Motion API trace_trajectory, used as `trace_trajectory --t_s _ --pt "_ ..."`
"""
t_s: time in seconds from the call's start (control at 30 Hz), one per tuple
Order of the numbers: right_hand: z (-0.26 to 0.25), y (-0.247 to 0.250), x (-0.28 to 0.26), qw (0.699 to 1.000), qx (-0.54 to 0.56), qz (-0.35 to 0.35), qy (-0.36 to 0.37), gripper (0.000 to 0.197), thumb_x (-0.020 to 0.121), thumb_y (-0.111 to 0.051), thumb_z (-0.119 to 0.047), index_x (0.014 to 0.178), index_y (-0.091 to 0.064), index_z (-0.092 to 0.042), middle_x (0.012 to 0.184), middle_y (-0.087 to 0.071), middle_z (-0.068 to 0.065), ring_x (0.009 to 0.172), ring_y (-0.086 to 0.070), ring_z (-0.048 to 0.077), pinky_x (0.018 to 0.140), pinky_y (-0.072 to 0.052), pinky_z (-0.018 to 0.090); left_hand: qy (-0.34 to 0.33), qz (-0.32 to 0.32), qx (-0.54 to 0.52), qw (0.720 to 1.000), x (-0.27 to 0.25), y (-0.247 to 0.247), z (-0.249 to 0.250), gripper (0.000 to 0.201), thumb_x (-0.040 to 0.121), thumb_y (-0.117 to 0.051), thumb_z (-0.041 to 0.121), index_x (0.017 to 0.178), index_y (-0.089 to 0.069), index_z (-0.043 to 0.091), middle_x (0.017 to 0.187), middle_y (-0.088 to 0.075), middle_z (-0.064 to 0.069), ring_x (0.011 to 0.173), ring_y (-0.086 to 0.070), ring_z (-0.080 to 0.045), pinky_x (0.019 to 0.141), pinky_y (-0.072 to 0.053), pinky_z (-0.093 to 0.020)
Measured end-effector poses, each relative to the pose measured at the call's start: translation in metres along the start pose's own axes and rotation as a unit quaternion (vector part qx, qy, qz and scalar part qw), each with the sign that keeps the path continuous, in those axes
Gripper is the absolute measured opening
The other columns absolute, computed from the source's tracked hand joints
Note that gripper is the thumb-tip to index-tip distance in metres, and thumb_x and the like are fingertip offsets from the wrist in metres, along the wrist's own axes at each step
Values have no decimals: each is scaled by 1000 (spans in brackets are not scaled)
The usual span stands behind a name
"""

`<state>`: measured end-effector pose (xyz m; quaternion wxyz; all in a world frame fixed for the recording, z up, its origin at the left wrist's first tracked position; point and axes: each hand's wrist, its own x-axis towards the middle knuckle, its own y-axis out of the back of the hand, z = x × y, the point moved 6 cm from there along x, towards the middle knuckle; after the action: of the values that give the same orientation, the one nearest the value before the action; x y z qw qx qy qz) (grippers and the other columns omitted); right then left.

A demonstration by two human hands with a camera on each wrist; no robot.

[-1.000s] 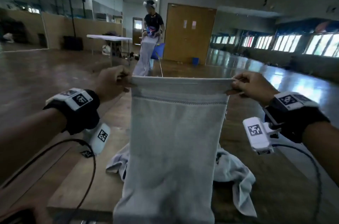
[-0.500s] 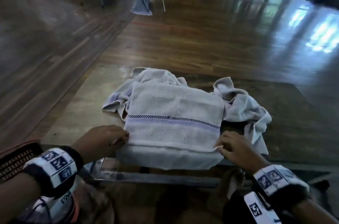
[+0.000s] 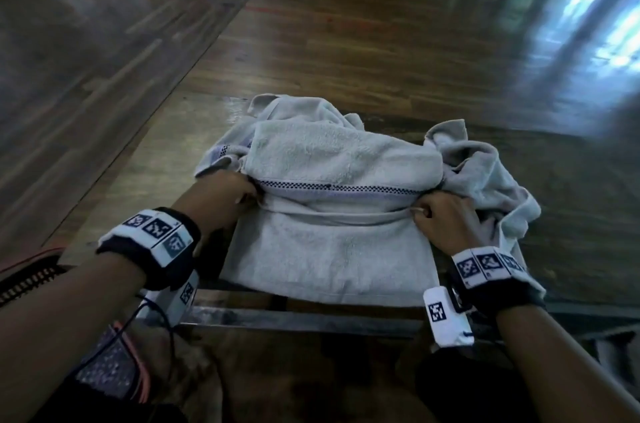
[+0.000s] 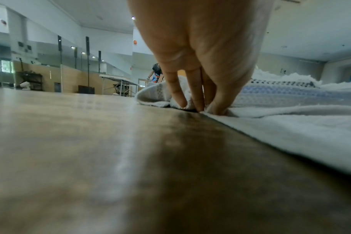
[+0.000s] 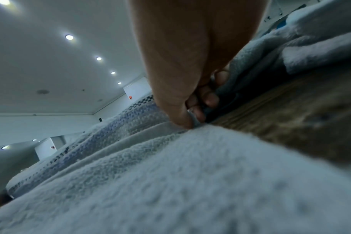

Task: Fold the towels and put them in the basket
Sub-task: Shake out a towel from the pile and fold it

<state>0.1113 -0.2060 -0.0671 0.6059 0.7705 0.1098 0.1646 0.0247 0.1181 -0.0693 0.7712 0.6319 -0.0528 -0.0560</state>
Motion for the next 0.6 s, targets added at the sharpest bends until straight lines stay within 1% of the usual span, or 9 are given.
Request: trace_trajectory --t_s 0.1,0.17,0.27,0.33,0.37,0.43,0.5,0.57,0.6 --pt "-3 5 -1 1000 -2 -5 -4 17 87 -55 -18 88 -70 -13 96 -72 7 94 -64 29 86 -45 43 -1 1 -16 1000 -2 5 0 20 87 -56 18 91 -75 22 101 -72 1 104 -57 -25 95 -40 -33" --pt "-3 17 -8 999 23 29 9 14 87 -54 -17 89 -68 -14 94 -70 6 91 -63 27 85 -46 46 7 16 -40 999 -9 15 -1 17 86 -60 14 91 -75 20 99 -70 -2 100 -57 -24 89 -46 -36" --pt "-1 48 -27 986 77 140 40 9 87 -56 -11 91 -64 -12 90 -67 6 84 -60 24 79 -48 49 9 116 -93 989 -27 42 -2 13 83 -66 10 90 -73 17 89 -71 0 77 -64 -18 71 -53 -37" --pt "0 66 -48 968 101 217 75 7 85 -58 -8 90 -62 -10 85 -64 7 78 -58 23 76 -47 45 -24 199 -112 973 -47 60 5 13 81 -69 8 90 -72 17 85 -70 6 73 -64 -13 68 -52 -30" --pt "-1 71 -61 961 109 237 92 6 85 -56 -9 89 -61 -10 84 -62 6 78 -56 21 76 -45 41 -42 219 -113 968 -58 66 12 12 82 -68 11 91 -71 18 86 -69 9 73 -63 -10 68 -50 -27" --pt "-3 71 -86 957 108 241 118 11 84 -50 -15 86 -60 -10 81 -57 3 78 -49 16 75 -39 35 -79 212 -104 968 -78 67 23 11 86 -61 23 92 -70 21 90 -69 11 76 -62 -6 71 -49 -25" --pt "-8 61 -107 962 84 202 164 13 80 -49 -17 84 -60 -10 79 -56 1 77 -49 17 72 -35 30 -109 165 -80 977 -94 55 30 15 85 -58 28 90 -70 22 91 -69 11 79 -63 -6 73 -49 -27" --pt "-11 43 -120 967 22 137 213 7 76 -60 -13 83 -63 -13 79 -59 0 76 -55 20 71 -33 27 -125 100 -42 986 -103 33 33 11 80 -67 22 90 -71 23 93 -70 10 83 -65 -8 74 -50 -32" --pt "-10 33 -122 970 -11 101 222 13 72 -69 -10 83 -64 -15 80 -61 0 76 -58 21 72 -35 27 -123 67 -21 990 -105 20 33 13 78 -71 20 90 -72 24 95 -71 10 85 -66 -10 74 -51 -34"
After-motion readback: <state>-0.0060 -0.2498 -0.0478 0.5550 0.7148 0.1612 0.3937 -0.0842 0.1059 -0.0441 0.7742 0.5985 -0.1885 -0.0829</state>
